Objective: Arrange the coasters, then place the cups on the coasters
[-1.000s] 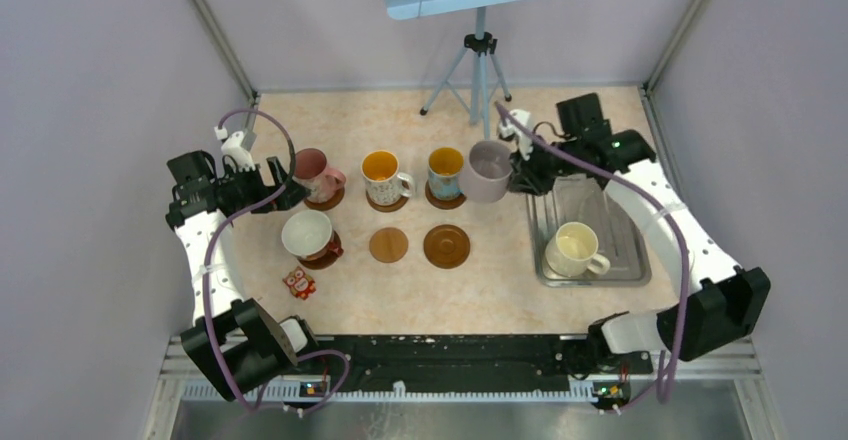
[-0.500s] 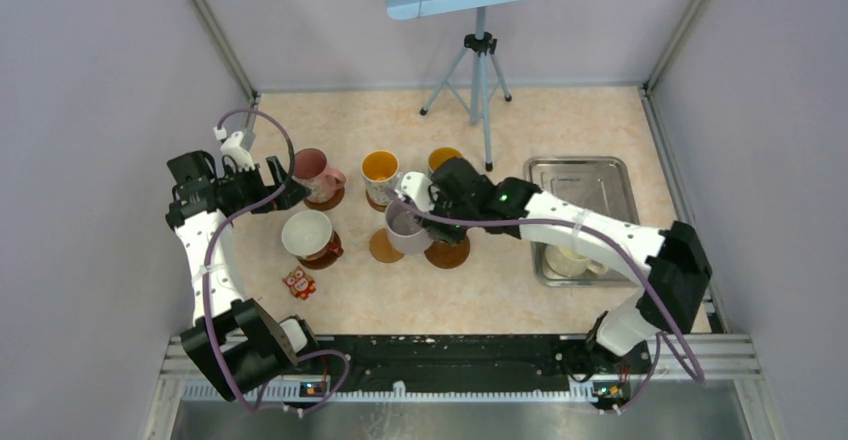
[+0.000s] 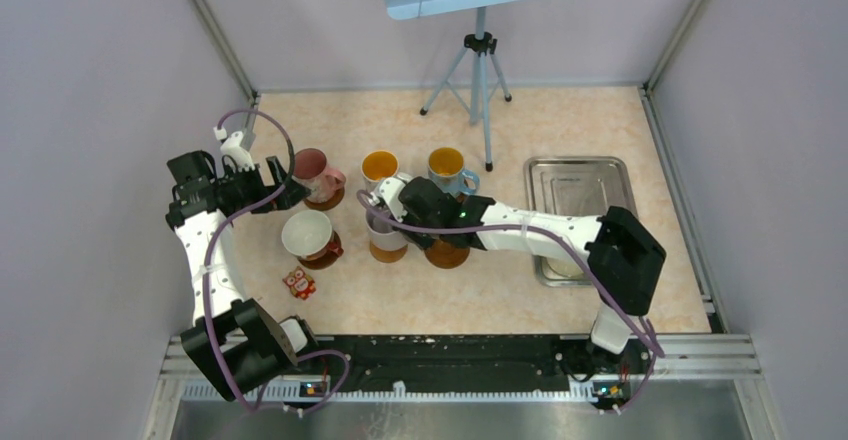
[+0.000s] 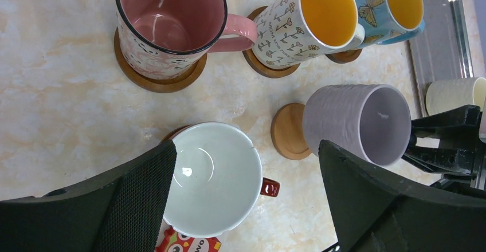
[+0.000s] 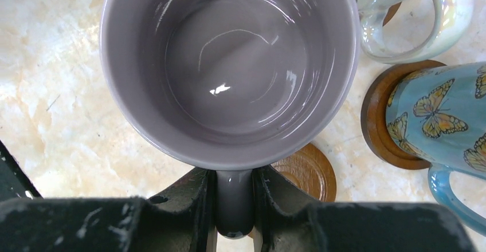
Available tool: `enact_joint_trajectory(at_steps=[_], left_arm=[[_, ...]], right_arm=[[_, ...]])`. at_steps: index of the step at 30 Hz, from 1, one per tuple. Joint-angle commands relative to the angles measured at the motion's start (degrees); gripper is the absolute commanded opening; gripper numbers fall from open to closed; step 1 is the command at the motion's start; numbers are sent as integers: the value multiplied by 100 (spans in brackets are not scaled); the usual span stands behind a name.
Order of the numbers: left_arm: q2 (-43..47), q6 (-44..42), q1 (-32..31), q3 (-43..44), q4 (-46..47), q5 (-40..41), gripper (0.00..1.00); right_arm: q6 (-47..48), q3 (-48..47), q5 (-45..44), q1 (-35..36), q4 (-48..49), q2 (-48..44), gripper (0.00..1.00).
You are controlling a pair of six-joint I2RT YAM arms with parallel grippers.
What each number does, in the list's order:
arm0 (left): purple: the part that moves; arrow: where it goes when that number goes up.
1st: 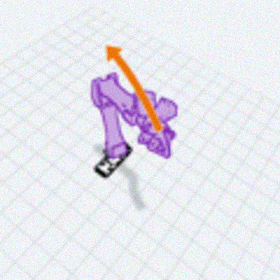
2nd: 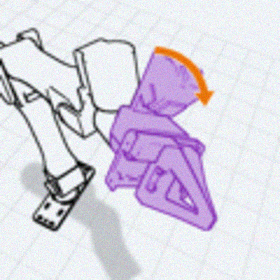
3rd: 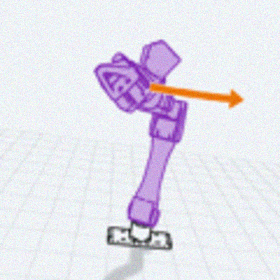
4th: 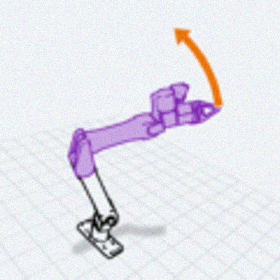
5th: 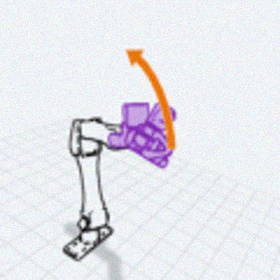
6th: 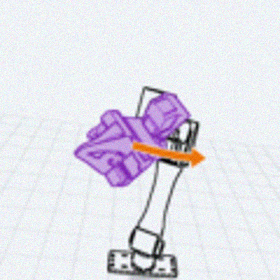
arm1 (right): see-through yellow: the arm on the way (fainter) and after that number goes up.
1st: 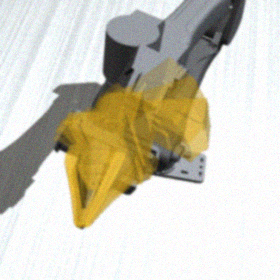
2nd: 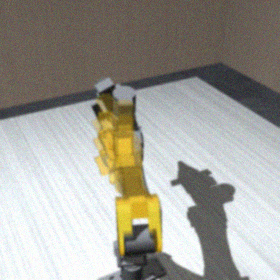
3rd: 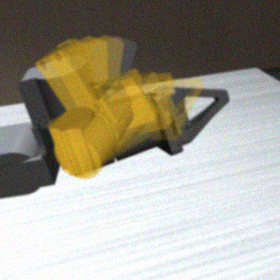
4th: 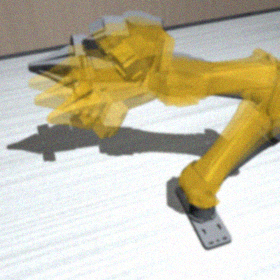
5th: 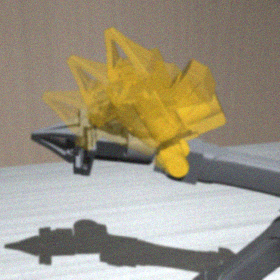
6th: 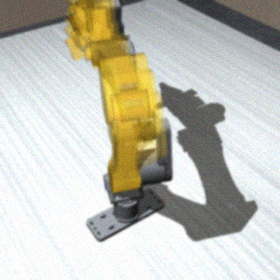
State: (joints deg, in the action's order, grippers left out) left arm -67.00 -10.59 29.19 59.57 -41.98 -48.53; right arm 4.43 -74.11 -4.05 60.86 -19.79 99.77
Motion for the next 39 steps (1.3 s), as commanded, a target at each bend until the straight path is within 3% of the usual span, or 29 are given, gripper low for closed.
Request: enact_joint_trajectory(at_steps=[1, 39], left_arm=[[136, 5, -10, 39, 207, -41, 99], [214, -101, -8, -60, 207, -20, 99]], right_arm=[[-221, -51, -50, 47, 1165, -58, 0], [-672, 221, 303, 49, 1427, 618, 0]])
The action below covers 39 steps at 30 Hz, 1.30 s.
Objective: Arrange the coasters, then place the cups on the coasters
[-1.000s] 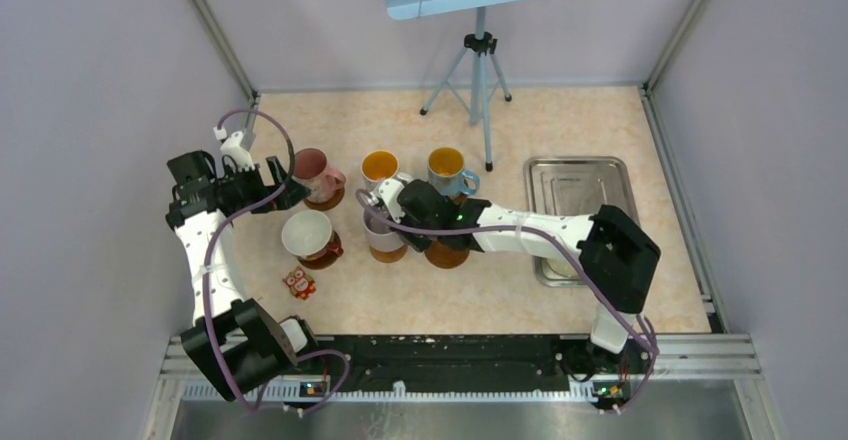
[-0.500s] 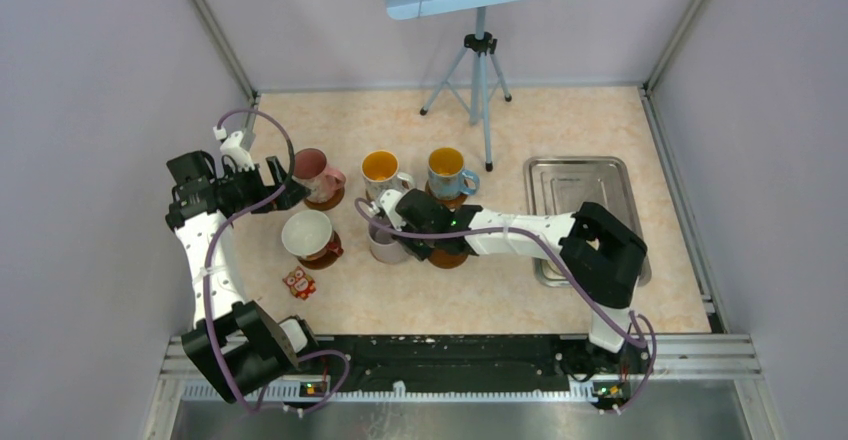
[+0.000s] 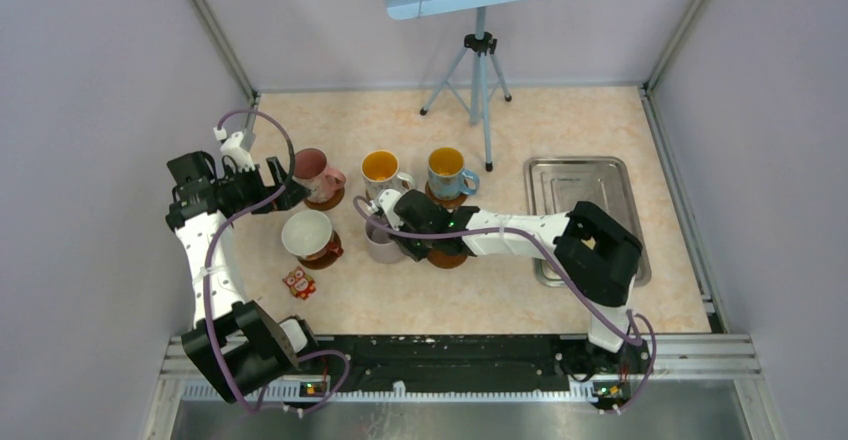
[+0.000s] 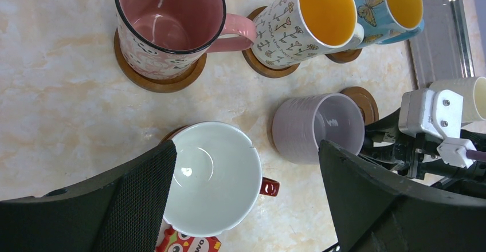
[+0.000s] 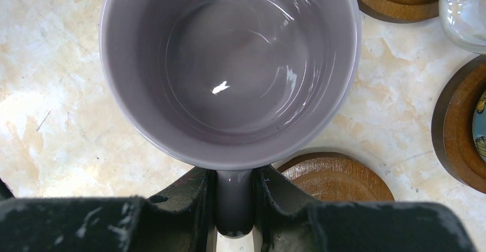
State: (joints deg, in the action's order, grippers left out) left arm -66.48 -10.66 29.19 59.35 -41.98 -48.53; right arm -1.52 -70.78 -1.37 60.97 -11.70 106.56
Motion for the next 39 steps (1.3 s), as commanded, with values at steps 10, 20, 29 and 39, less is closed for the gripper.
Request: enact_joint_trajectory(at_steps=[10, 20, 29, 39], left_arm=[[155, -95, -10, -38, 216, -25, 99], [148, -84, -14, -36, 216, -51, 99], [144, -86, -5, -37, 207, -33, 99], [153, -81, -11, -33, 202, -33, 99]], right_arm=[[-68, -127, -82, 43, 488, -55, 0], [-41, 33, -54, 57, 435, -167, 5], [-41, -12, 58, 69, 323, -181, 26], [-2, 33, 110, 66, 169, -304, 45]])
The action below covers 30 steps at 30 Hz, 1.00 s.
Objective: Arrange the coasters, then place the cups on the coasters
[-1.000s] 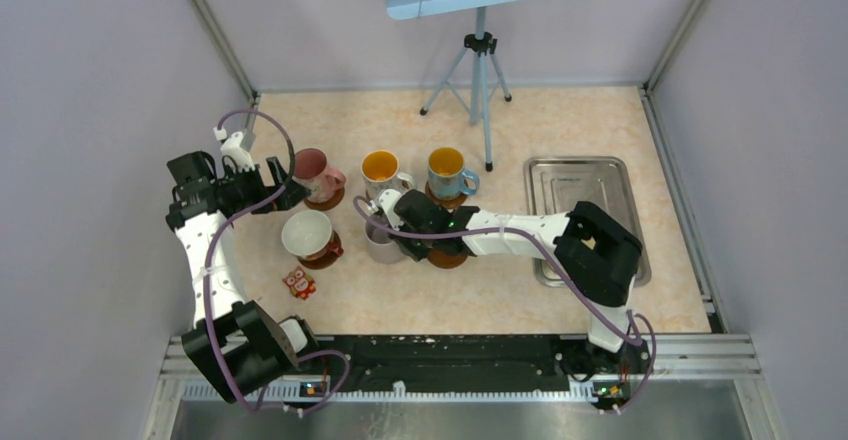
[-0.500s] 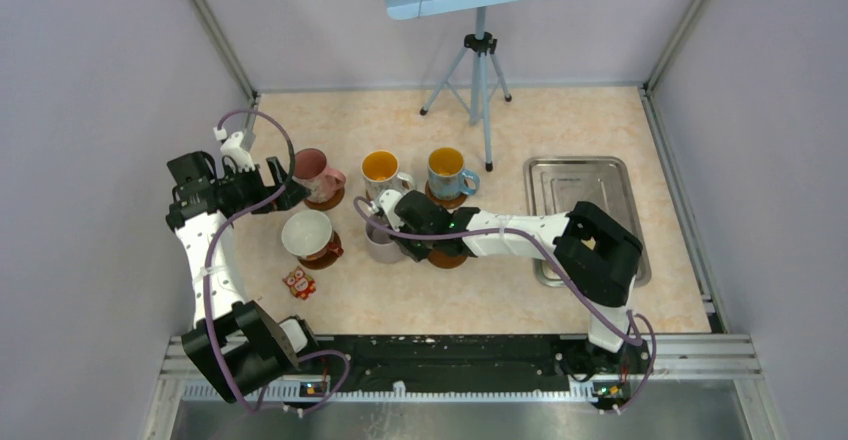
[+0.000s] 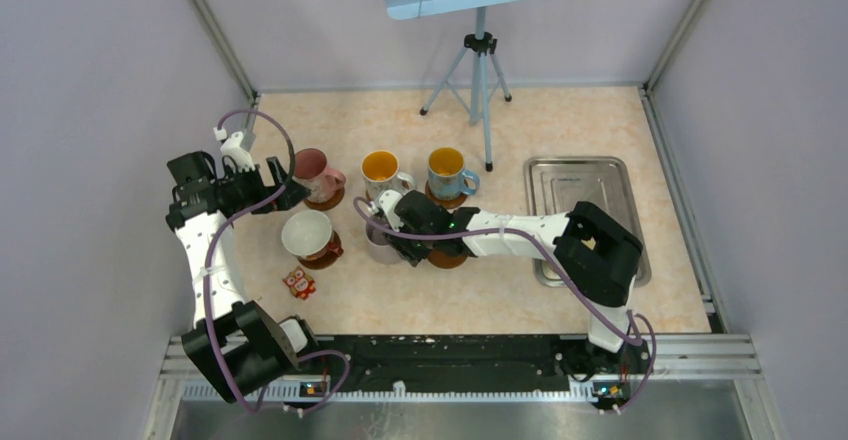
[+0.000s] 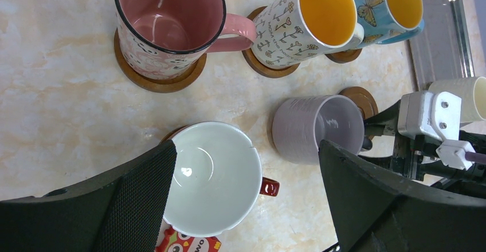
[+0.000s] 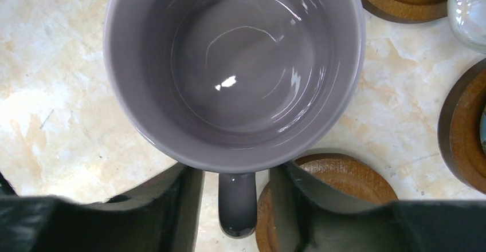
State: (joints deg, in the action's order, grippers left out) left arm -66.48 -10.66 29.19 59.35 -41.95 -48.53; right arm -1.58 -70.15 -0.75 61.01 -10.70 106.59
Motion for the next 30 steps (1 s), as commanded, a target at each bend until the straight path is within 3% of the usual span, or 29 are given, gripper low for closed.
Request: enact_joint_trajectory(at_steps=[1, 4, 7, 12, 16, 23, 30], left_arm=[[153, -85, -12, -34, 205, -33, 99], [151, -85, -10, -34, 205, -29, 99], [144, -78, -10, -29, 205, -42, 99], [144, -77, -11, -20, 188, -50, 99], [135, -72, -10, -28, 194, -65, 99], [135, -79, -8, -81, 222, -113, 99], [86, -68, -15, -57, 232, -198, 99]], right_arm=[[14, -21, 181, 60, 48, -338, 53], [63, 18, 298, 66, 0, -464, 71], [99, 7, 368, 65, -185, -612, 81], [588, -163, 605, 39, -856, -945, 84], [1133, -179, 1311, -179, -1342, -1466, 86], [1583, -226, 3513, -1797, -2269, -2205, 86], [2950, -319, 4221, -3310, -3853, -2890, 86]])
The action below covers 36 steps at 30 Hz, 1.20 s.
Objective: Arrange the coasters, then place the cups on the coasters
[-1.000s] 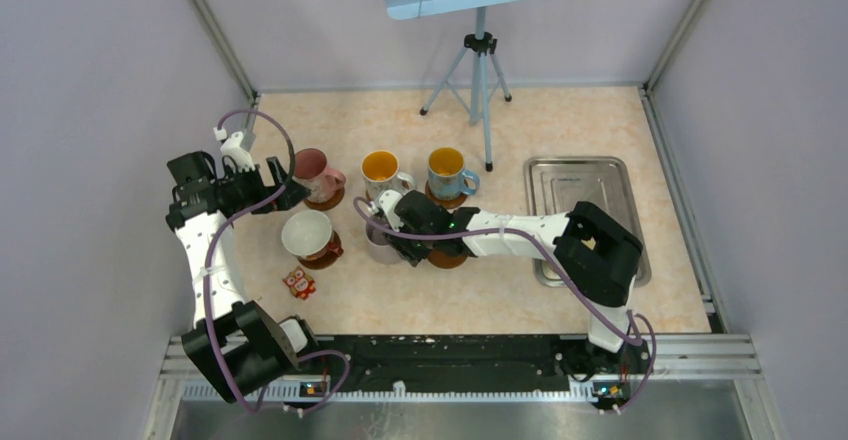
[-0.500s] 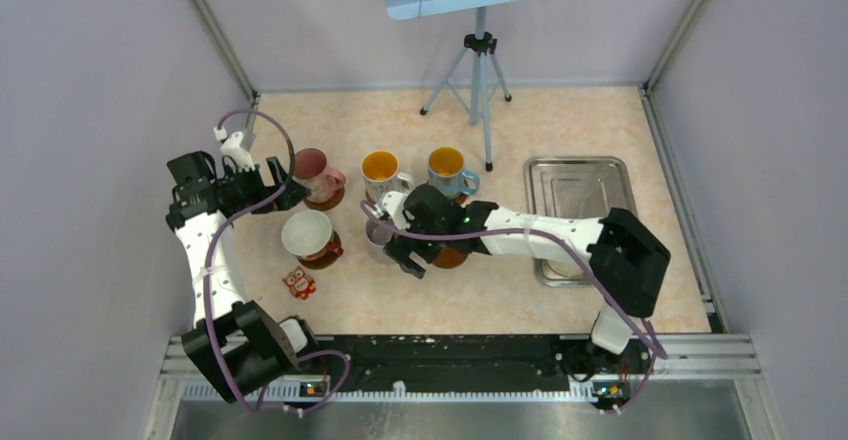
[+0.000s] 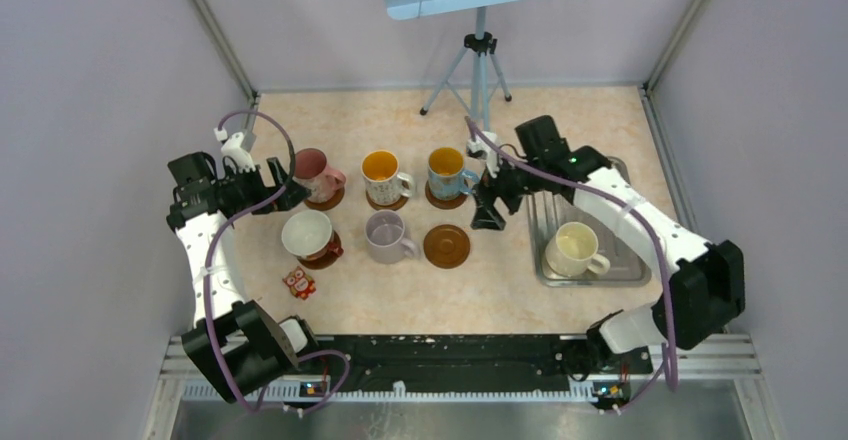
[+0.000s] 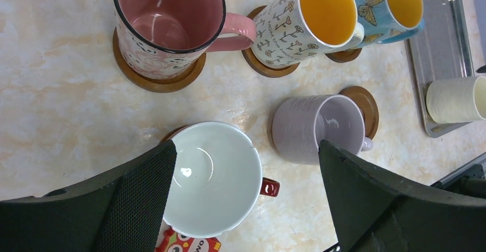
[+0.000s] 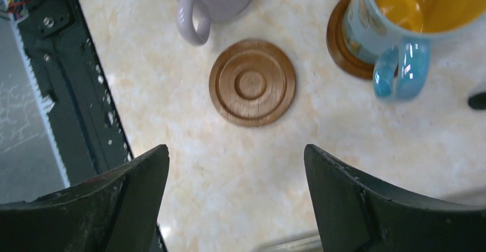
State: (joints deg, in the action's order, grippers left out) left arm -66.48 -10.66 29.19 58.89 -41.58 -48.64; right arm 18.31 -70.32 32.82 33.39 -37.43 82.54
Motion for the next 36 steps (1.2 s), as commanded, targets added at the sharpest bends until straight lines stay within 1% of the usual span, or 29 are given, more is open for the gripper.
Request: enact_joint_trajectory(at_steps=[1, 4, 8, 12, 16, 22, 25, 29, 36], left_arm=[[76, -68, -7, -10, 194, -205, 99], [89, -88, -13, 7, 169, -213, 99], [93, -120, -12, -9, 159, -271, 99], [52, -109, -12, -4, 168, -345, 99], [80, -150, -10, -13, 131, -372, 99], [86, -152, -10, -57, 151, -463, 99], [65, -147, -10, -40, 142, -470, 99], [101, -147, -17, -83, 155, -463, 99], [106, -116, -10, -72, 160, -460, 99]], right_arm=[[1094, -346, 1041, -818, -1395, -535, 85], [1683, -511, 1275, -1608, -2107, -658, 85], [2737, -513, 923, -2449, -2890, -829, 85], [3930, -569, 841, -3161, -3826, -852, 85], [5047, -464, 581, -3942, -4355, -841, 85], [6467, -27, 155, -5048, -4708, -709, 84], [6873, 79, 8, -5327, -4812, -612, 84], [7081, 443, -196, -5369, -4584, -631, 83], [6347, 1211, -363, -5365, -3333, -597, 82]])
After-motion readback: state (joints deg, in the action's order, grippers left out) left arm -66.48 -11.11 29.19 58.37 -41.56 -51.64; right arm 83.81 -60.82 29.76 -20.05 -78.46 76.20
